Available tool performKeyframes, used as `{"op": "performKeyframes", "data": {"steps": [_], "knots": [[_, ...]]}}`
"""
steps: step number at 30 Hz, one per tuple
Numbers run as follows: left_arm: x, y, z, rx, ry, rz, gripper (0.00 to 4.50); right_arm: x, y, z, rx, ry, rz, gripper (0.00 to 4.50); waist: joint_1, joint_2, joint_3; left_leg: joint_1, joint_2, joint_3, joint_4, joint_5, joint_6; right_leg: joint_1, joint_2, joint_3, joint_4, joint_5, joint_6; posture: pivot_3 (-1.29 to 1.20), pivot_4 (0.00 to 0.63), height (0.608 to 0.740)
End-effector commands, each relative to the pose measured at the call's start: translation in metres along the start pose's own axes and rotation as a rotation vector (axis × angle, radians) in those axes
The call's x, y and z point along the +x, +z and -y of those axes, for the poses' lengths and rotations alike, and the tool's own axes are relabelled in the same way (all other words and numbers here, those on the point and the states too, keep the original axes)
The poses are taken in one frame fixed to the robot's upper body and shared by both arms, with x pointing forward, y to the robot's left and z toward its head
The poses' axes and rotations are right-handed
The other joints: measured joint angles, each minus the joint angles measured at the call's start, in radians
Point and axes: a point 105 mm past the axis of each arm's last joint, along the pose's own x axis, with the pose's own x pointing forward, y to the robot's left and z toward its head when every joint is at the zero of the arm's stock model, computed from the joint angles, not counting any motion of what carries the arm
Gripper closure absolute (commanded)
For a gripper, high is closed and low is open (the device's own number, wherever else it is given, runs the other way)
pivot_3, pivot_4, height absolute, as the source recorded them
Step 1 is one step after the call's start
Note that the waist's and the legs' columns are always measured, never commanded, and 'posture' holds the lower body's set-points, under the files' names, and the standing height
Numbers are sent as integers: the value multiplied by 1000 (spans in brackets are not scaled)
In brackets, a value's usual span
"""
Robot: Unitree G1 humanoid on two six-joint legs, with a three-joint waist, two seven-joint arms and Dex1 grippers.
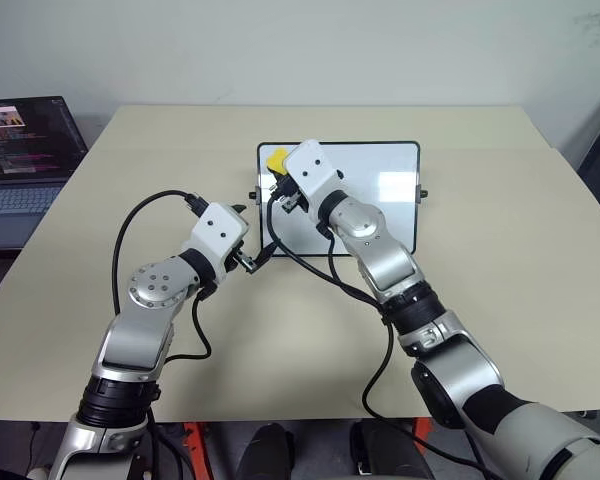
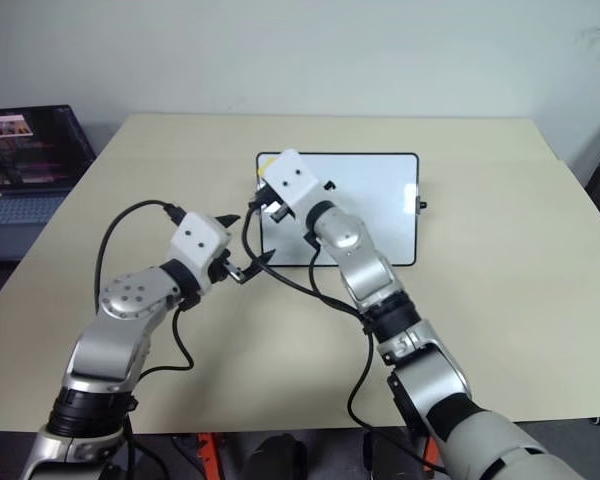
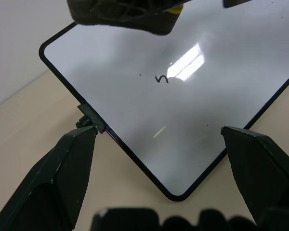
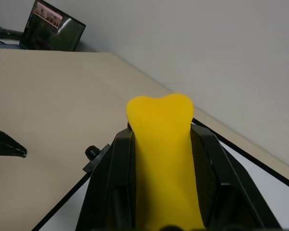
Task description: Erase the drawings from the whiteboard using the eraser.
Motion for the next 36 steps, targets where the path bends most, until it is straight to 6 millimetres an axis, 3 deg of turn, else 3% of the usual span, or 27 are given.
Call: {"op": "performKeyframes", "data": {"steps": [1,10,24,36], "knots": [[-3,13,-1,36,9,39,0,8,4,3,-36,-11,27,3297,0,0,0,0,0,0,0,0,0,0,0,0,0,0,0,0,150,740],[-6,11,0,35,21,35,0,-3,-59,-11,-115,73,-143,3297,0,0,0,-2,0,1,-3,0,0,-1,0,0,-3,0,0,0,150,740],[-4,11,3,27,17,44,0,-24,-78,-18,-107,124,-210,3297,1,0,0,-1,0,1,-3,0,0,-1,0,0,-2,0,0,0,150,740],[5,11,6,19,-13,56,0,-56,-107,14,-123,46,-321,3297,8,-1,0,-1,-1,-2,1,0,0,1,-1,-1,-1,0,0,0,150,740]]}}
